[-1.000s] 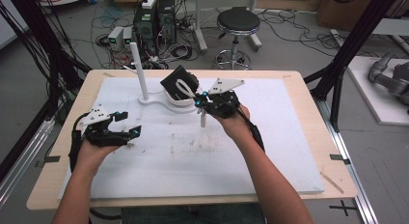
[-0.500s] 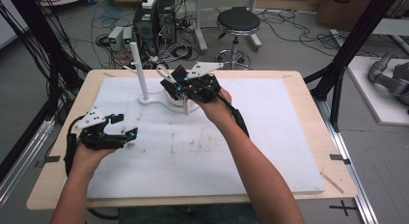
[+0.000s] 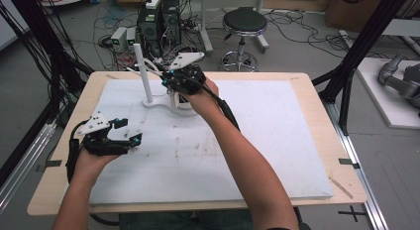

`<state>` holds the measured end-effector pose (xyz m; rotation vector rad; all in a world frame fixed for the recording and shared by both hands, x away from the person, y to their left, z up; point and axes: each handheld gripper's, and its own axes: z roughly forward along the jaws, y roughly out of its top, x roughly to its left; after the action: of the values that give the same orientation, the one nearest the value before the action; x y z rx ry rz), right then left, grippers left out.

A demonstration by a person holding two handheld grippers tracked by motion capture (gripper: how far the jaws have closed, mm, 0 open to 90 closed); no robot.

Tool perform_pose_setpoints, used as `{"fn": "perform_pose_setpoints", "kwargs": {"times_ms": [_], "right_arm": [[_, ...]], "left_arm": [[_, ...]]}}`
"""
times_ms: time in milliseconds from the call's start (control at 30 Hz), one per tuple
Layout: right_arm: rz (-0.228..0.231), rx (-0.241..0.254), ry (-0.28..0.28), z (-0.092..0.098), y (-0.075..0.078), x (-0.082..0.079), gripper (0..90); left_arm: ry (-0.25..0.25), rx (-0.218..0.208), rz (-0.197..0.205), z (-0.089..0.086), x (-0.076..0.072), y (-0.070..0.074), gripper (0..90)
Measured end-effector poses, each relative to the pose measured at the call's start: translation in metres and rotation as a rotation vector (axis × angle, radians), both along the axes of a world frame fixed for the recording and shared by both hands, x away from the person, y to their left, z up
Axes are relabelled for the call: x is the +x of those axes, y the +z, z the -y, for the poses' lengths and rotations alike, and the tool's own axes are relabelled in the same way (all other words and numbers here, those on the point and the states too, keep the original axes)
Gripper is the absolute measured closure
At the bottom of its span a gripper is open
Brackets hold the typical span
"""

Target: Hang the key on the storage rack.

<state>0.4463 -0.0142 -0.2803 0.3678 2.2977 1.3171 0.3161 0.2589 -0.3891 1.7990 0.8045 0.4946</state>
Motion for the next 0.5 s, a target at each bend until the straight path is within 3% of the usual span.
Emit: {"fn": "perform_pose_setpoints", "kwargs": {"times_ms": [267,500], "right_arm": [[0.014,-0.026,0.011,-0.028,0.007,0.009,82.8],[0.008,-0.070,-0.002,-0.044,0.005,0.015,82.8]], "left_arm": [[0.017,-0.013,0.004,-0.008,-0.001,0.001,19.7],[0.018,-0.020,0.007,-0.009,-0.001,0.001,19.7]]}}
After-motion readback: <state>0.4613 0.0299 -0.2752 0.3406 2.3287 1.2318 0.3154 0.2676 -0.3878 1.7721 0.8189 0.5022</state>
